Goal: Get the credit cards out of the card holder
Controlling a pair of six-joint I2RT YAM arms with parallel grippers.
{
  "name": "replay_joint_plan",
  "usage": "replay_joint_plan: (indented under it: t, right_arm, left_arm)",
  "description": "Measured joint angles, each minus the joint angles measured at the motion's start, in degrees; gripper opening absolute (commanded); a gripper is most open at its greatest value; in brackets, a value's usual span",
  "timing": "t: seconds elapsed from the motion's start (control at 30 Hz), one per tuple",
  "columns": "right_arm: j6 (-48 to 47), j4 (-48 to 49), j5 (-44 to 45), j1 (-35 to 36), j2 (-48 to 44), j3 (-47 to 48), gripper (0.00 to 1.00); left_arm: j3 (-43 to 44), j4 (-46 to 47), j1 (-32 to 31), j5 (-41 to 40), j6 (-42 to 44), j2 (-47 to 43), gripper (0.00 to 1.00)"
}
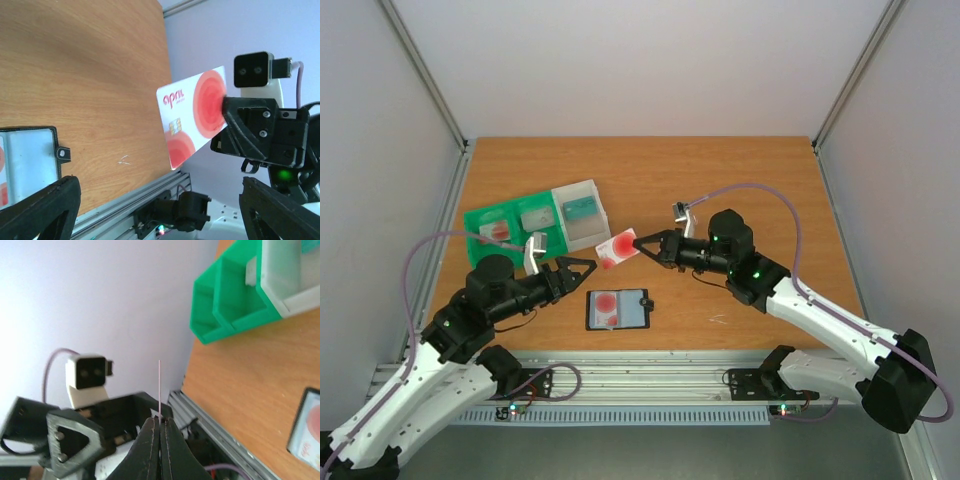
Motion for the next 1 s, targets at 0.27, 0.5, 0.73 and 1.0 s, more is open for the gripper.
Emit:
replay_joint_plan:
  t: [0.27, 0.5, 0.73, 1.0]
  right_arm:
    - [7.19, 5.97, 7.50, 2.16, -0.04, -0.61, 0.01]
    - [9.84, 6.51, 10.45, 2.97, -0.33, -1.77, 0.01]
    - [11.69, 8.17, 10.97, 3.06, -0.33, -3.34, 0.01]
    - [12.70, 9.05, 10.97, 3.08, -0.33, -4.00, 0.01]
  left_arm:
    - [-4.09, 10.05, 0.00, -0.39, -7.37, 1.05, 0.66]
    - [-7.13, 18.69, 0.00, 0.15, -11.19, 2.95, 0.47]
    - [-7.39, 22.10, 0.00, 0.11, -12.41, 4.61, 0.44]
    - [-7.41, 24.79, 0.00, -0.20, -12.74, 7.85, 0.10]
